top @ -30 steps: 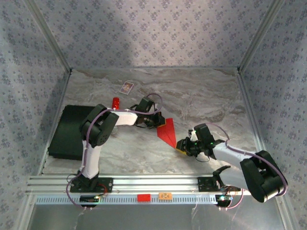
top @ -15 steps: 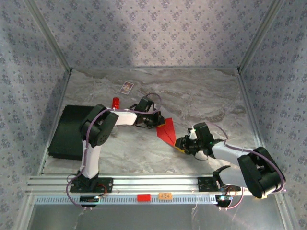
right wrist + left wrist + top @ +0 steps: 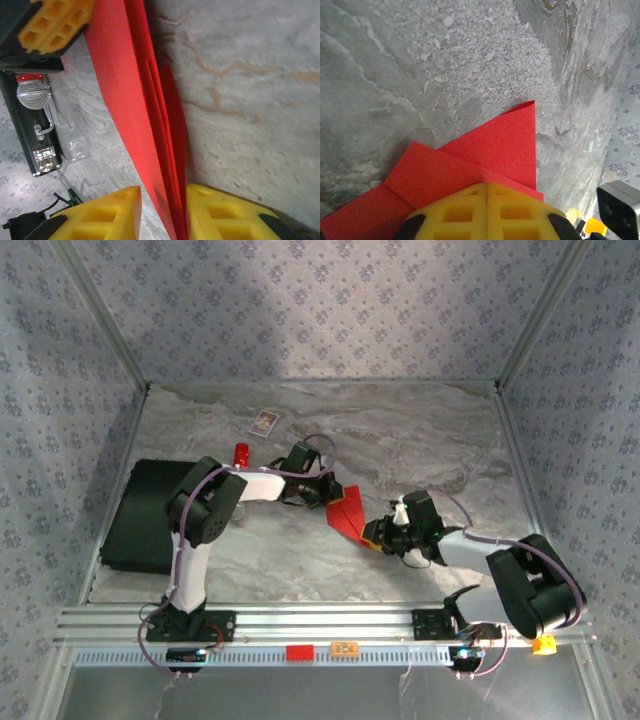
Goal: Fold a paper plane with a square sheet of paper (pick it up from the middle)
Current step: Turn over the paper at the center of the table.
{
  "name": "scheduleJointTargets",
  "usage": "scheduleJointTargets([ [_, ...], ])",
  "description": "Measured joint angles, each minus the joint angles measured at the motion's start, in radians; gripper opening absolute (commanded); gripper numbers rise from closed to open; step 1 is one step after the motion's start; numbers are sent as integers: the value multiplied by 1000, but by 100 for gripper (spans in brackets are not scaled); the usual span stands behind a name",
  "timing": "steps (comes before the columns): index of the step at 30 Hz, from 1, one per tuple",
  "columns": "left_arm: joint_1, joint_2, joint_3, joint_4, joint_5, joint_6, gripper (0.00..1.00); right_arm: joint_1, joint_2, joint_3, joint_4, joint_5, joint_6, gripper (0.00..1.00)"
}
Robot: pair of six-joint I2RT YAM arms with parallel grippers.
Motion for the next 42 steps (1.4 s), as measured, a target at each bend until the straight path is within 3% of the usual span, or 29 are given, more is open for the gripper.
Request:
scheduleJointTargets([
  [7, 0, 0, -1, 1, 0, 0, 0, -4, 39, 8, 48, -13, -2, 24],
  [11, 0, 0, -4, 10, 5, 2, 2, -7, 40, 8, 55, -15, -12, 16],
  [15, 2, -1, -5, 11, 12, 16, 10, -7, 40, 8, 56, -22, -28, 10],
  [19, 1, -16, -9, 16, 18, 32, 26, -8, 35, 8, 54, -25, -44, 8],
  [26, 0, -129, -66, -6, -38, 59, 38, -8, -77, 34, -60, 5, -106, 8],
  [29, 0, -208, -81, -22, -86, 84, 39, -5, -160, 55, -127, 45, -146, 8],
  [35, 0, -366, -119, -46, -202, 135, 30, 30, -311, 148, -328, 182, -259, 8],
  [42, 0, -478, -193, -61, -315, 158, 28, 119, -375, 270, -533, 398, -365, 8],
])
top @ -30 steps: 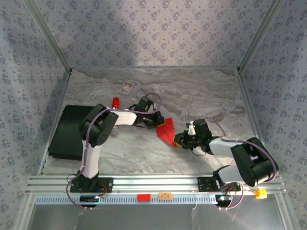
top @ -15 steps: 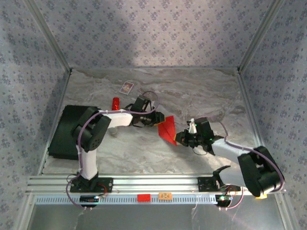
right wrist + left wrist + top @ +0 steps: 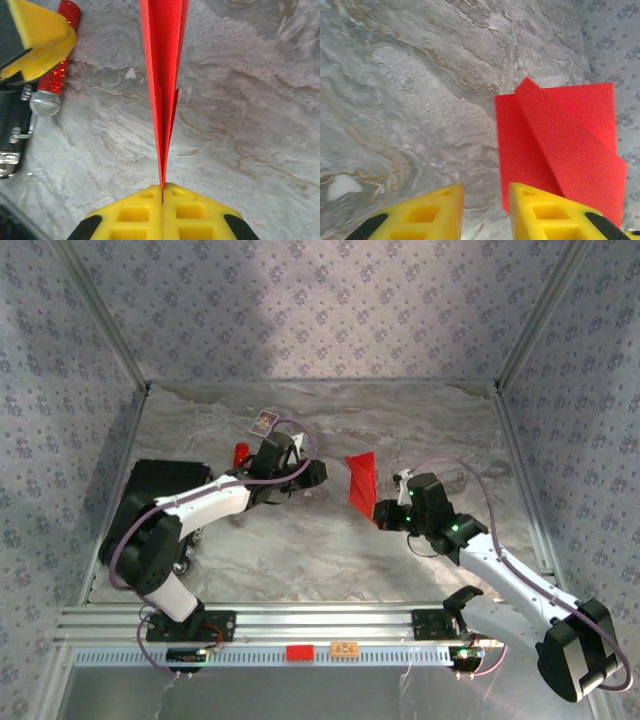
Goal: Fold a paper plane with a square sheet of paper (pick it up from the middle)
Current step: Turn over the paper at the center of the table.
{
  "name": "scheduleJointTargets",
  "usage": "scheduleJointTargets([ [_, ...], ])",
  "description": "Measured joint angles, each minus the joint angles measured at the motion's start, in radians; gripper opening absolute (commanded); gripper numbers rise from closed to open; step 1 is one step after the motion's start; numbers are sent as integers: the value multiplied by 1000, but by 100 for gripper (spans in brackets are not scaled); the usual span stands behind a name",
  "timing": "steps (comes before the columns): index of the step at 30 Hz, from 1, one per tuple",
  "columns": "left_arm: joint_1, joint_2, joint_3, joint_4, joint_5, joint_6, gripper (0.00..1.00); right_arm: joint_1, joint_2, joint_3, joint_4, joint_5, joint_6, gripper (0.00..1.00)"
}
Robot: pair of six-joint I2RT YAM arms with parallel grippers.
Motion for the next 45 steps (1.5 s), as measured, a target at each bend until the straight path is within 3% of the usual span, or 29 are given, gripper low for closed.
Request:
scheduleJointTargets([
  [12, 2, -146, -105, 4, -165, 3, 26, 254, 106, 181, -350, 599, -34, 7],
  [16, 11, -182, -132, 0, -214, -8, 28, 299, 185, 222, -440, 748, -8, 7],
  [21, 32, -214, -155, -6, -257, -23, 35, 345, 287, 262, -495, 840, -1, 6],
  [33, 55, -307, -215, -38, -361, -52, 42, 418, 602, 367, -448, 694, -92, 14],
  [40, 60, -310, -218, -58, -371, -60, 42, 416, 608, 362, -299, 460, -131, 40],
  [45, 64, -307, -218, -58, -365, -63, 42, 328, 502, 270, -140, 276, -129, 42],
])
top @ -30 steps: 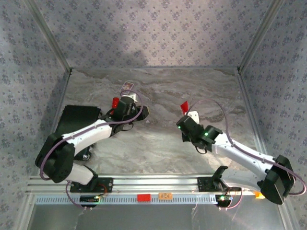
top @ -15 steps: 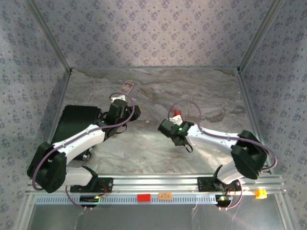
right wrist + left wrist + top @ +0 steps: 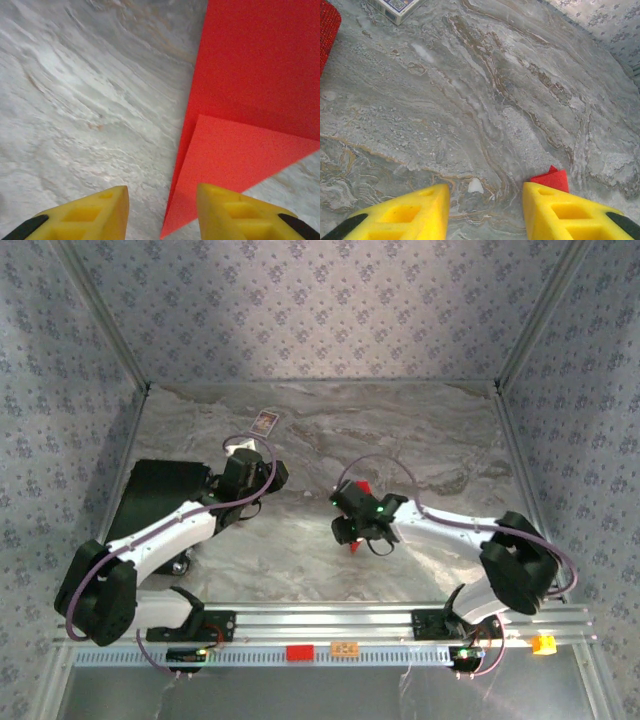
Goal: Fold a paper plane with a square sheet of paper (pick it up from the middle)
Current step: Turn over the paper at the center of the table, then fifth fold the wing at the center of the table.
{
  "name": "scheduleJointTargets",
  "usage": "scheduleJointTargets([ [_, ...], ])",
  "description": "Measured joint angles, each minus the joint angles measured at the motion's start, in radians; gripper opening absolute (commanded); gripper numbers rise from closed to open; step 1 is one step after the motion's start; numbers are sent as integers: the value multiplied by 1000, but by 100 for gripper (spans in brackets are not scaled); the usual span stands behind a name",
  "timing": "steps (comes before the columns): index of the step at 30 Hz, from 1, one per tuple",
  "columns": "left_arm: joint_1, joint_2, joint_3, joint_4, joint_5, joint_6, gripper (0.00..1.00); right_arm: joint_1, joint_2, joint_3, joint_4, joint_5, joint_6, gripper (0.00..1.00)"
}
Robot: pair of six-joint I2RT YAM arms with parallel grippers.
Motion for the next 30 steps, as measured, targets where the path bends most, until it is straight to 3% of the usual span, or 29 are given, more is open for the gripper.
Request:
scheduleJointTargets([
  [2, 2, 5, 0, 2, 11, -3, 42, -61, -51, -52, 60, -71, 14, 40],
  [5, 2, 35, 0, 9, 41, -8, 38, -174, -104, -136, 161, -192, 52, 25],
  [10, 2, 121, 10, 24, 121, -15, 32, -306, -94, -213, 282, -351, 113, 13],
  [19, 2, 208, 53, 55, 229, -26, 23, -333, 41, -240, 415, -476, 208, 10],
  [30, 2, 229, 64, 70, 274, -34, 20, -315, 109, -274, 528, -483, 394, 11],
])
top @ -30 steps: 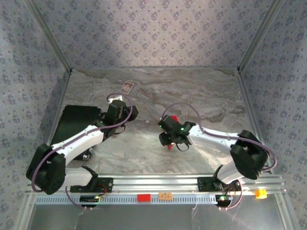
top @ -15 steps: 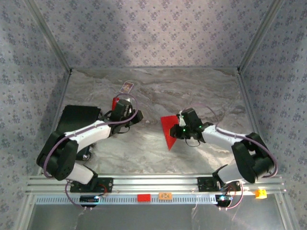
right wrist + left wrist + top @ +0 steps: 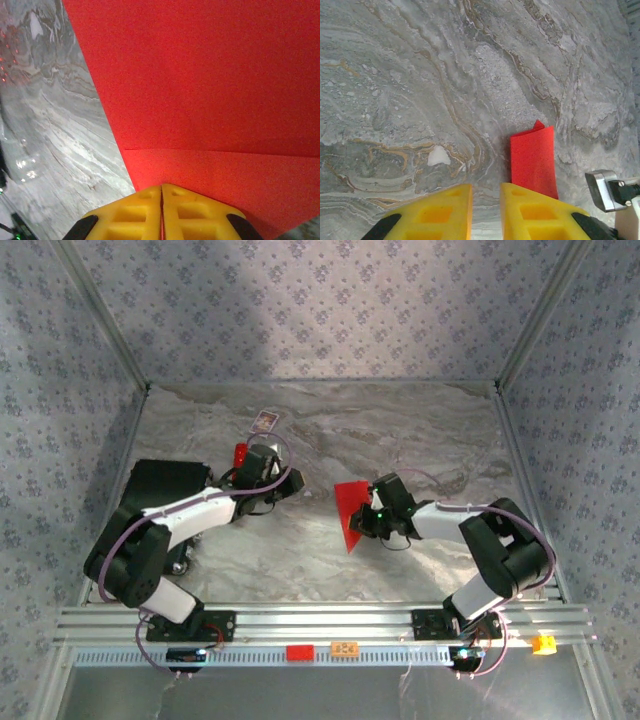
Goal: Fold a paper plane with a square sheet of paper (pick it up from the middle)
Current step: Fifth fold the wing at the center of the table.
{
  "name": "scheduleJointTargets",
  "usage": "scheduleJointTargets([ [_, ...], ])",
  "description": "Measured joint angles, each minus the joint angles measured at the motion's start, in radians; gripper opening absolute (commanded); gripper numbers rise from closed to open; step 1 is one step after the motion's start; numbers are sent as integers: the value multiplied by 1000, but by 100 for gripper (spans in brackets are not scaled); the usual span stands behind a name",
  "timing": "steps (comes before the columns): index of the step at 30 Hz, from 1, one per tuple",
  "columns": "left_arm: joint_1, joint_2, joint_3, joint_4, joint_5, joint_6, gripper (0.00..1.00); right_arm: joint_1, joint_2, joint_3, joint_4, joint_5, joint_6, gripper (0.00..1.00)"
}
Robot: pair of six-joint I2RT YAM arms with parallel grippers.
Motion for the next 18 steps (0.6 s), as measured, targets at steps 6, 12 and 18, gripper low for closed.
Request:
scheduleJointTargets([
  [6, 0, 27, 10, 15, 31, 0, 18, 52, -3, -57, 135, 34, 216, 12],
  [12, 0, 91, 40, 23, 98, -8, 15, 98, -19, -105, 238, 46, 362, 15],
  [18, -10, 177, 110, 54, 200, -8, 10, 64, -158, -110, 193, 83, 330, 18],
])
